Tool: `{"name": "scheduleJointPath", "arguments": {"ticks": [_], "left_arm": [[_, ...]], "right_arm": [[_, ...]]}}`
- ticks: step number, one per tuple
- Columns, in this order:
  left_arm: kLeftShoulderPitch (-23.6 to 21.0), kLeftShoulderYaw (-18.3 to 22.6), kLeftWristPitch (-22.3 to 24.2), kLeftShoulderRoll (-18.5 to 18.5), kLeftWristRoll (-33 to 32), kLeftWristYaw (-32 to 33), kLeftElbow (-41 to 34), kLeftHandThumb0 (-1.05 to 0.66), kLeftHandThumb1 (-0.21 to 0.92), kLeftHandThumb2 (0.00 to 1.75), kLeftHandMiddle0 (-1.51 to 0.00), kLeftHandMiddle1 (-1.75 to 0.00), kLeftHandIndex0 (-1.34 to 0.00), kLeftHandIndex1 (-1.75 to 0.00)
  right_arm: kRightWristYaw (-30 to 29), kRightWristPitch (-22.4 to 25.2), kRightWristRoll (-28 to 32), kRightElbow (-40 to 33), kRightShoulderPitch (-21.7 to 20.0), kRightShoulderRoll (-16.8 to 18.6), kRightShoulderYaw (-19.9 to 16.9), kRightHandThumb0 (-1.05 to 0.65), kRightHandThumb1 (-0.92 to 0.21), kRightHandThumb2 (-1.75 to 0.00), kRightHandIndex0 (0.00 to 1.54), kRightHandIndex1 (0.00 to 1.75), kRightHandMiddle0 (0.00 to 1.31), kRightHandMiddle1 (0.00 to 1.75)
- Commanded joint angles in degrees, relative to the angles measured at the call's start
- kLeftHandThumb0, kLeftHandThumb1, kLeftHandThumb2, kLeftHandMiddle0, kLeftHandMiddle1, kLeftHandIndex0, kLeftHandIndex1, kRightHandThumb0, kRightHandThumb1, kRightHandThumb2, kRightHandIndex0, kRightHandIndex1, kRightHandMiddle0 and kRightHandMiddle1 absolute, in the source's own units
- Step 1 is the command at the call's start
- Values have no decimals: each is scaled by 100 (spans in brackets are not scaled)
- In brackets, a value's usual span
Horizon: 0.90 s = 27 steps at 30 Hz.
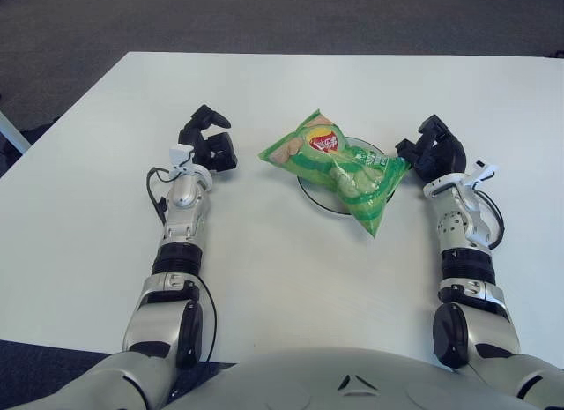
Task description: Put the snack into the plate.
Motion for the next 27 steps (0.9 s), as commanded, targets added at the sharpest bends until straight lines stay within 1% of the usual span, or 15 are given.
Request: {"name": "scheduleJointPath", "arguments": {"ticks": [1, 6, 16, 27], "left_arm": [[462, -11, -61, -298, -22, 132, 214, -52, 22, 144, -132, -175, -69, -175], [592, -85, -79, -347, 61, 190, 21, -52, 22, 144, -132, -175, -69, -175], [721, -214, -87, -293, 104, 94, -154, -51, 24, 141, -131, -175, -68, -175], [888, -273, 28, -290, 116, 109, -312, -50, 25, 140, -130, -175, -67, -175]], "right_arm": [[-81, 336, -42, 280, 380, 112, 15, -53, -20, -146, 137, 175, 71, 175], [-76, 367, -46, 218, 423, 96, 28, -53, -21, -146, 137, 175, 71, 175], [-92, 442, -47, 99, 477, 74, 46, -52, -21, -145, 137, 175, 70, 175], [-138, 452, -84, -29, 552, 96, 73, -52, -22, -144, 137, 175, 70, 175]]}}
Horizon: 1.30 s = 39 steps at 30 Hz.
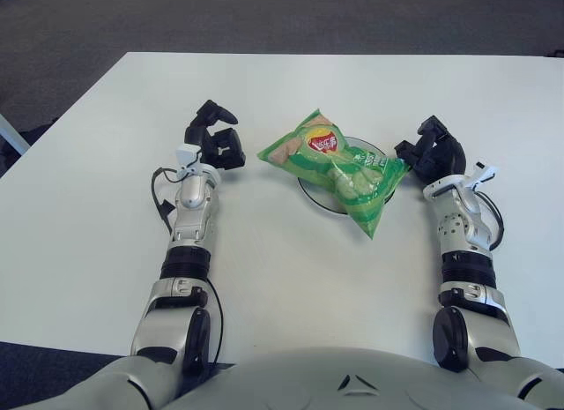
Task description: Put the snack into the plate.
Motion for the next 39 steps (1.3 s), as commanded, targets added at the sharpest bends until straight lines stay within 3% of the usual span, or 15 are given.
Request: {"name": "scheduleJointPath", "arguments": {"ticks": [1, 8, 16, 25, 39], "left_arm": [[681, -52, 73, -164, 43, -6, 198, -50, 25, 140, -130, -175, -67, -175], [777, -76, 133, -169, 33, -2, 93, -50, 27, 137, -130, -175, -65, -175], [846, -71, 188, -217, 37, 61, -26, -50, 26, 138, -130, -175, -65, -175], [898, -69, 280, -245, 45, 84, -140, -50, 26, 139, -130, -175, -66, -175], [941, -100, 385, -261, 108, 144, -222, -51, 24, 140, -130, -175, -67, -175]], "right_arm": [[-140, 313, -91, 205, 407, 119, 39, -52, -22, -144, 137, 175, 70, 175], [-271, -34, -429, 172, 497, 108, 179, -52, -22, -144, 137, 175, 70, 175], [-581, -1063, -1365, 405, 585, 55, 490, -52, -22, -144, 136, 175, 70, 175], [-944, -1847, -2108, 700, 603, -15, 711, -53, -20, -146, 136, 175, 71, 175], [-1411, -2045, -2577, 890, 581, -82, 872, -54, -18, -148, 136, 175, 73, 175]]}}
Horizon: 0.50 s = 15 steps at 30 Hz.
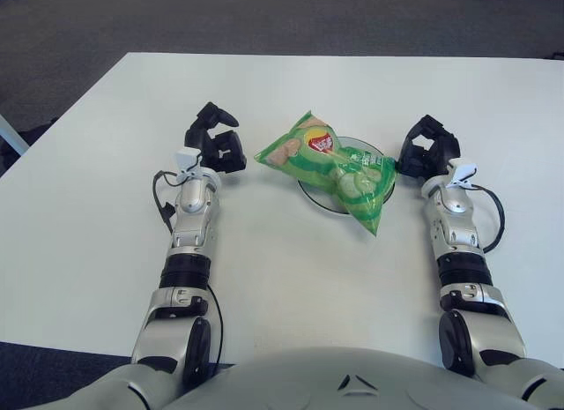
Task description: Put the snack into the plate.
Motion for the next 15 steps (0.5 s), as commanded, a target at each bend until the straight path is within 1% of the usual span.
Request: {"name": "scheduleJointPath", "arguments": {"ticks": [1, 9, 15], "left_arm": [[689, -53, 90, -183, 64, 60, 276, -51, 24, 140, -130, -175, -67, -175], [730, -66, 142, -185, 85, 84, 212, -51, 24, 141, -131, -175, -67, -175], [751, -80, 174, -157, 94, 43, 197, -51, 25, 140, -131, -175, -67, -175]], "right_arm": [[-135, 11, -139, 329, 543, 127, 56, -54, -18, -148, 136, 175, 73, 175], [-407, 260, -302, 254, 543, 121, 115, -54, -18, -149, 135, 175, 73, 175], [-504, 412, -326, 211, 536, 124, 142, -54, -18, -149, 135, 175, 73, 175]]}}
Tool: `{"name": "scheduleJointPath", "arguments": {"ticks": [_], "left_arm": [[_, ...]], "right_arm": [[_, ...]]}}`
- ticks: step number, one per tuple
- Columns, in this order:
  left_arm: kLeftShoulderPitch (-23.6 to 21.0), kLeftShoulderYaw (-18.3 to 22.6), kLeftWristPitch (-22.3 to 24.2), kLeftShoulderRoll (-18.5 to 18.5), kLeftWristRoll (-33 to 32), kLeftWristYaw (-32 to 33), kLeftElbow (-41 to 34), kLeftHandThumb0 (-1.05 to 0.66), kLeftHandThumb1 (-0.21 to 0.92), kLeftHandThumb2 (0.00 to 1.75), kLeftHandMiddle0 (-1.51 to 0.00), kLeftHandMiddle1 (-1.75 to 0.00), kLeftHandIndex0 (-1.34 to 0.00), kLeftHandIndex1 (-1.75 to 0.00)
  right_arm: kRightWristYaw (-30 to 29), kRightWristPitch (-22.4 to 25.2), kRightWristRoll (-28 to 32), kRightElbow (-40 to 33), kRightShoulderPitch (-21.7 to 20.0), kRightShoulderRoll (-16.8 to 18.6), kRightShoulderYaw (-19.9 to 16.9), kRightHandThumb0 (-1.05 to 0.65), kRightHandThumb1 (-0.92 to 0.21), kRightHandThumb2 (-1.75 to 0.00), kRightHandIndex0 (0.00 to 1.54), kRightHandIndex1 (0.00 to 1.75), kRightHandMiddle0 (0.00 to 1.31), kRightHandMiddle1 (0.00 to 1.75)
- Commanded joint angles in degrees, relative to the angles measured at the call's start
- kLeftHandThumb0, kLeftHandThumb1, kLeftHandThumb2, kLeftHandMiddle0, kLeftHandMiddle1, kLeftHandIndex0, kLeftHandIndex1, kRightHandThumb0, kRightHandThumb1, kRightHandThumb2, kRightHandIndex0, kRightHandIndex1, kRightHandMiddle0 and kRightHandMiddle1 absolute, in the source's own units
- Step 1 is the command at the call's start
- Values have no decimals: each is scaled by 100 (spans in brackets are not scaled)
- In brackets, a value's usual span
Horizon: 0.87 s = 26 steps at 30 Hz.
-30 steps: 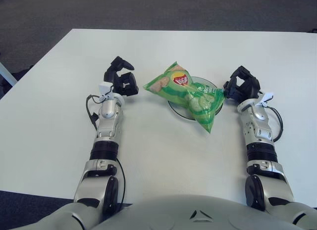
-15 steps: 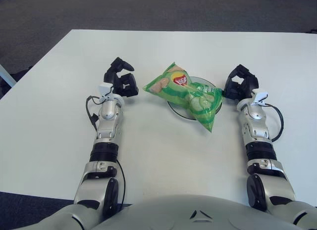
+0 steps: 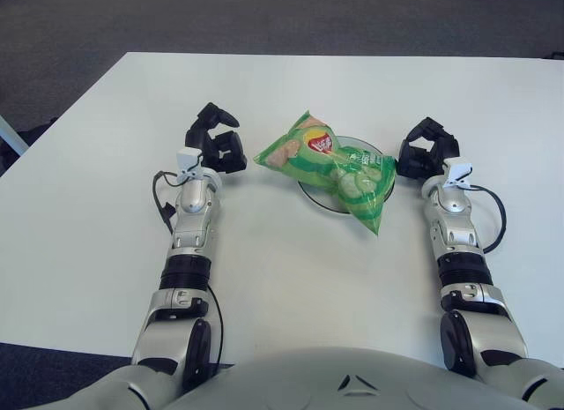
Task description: Put the snack into the plate.
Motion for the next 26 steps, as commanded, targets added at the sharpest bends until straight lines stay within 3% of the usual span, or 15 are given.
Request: {"name": "scheduleJointPath", "arguments": {"ticks": [1, 26], "left_arm": [[706, -46, 66, -147, 49, 7, 304, -51, 25, 140, -131, -175, -67, -175], [754, -88, 174, -98, 51, -21, 297, -50, 25, 139, -130, -175, -66, -175]], "right_arm": [[-77, 137, -63, 220, 533, 158, 41, -54, -18, -149, 135, 175, 73, 175], [-195, 387, -107, 3, 607, 128, 144, -53, -19, -148, 134, 175, 72, 175]]}}
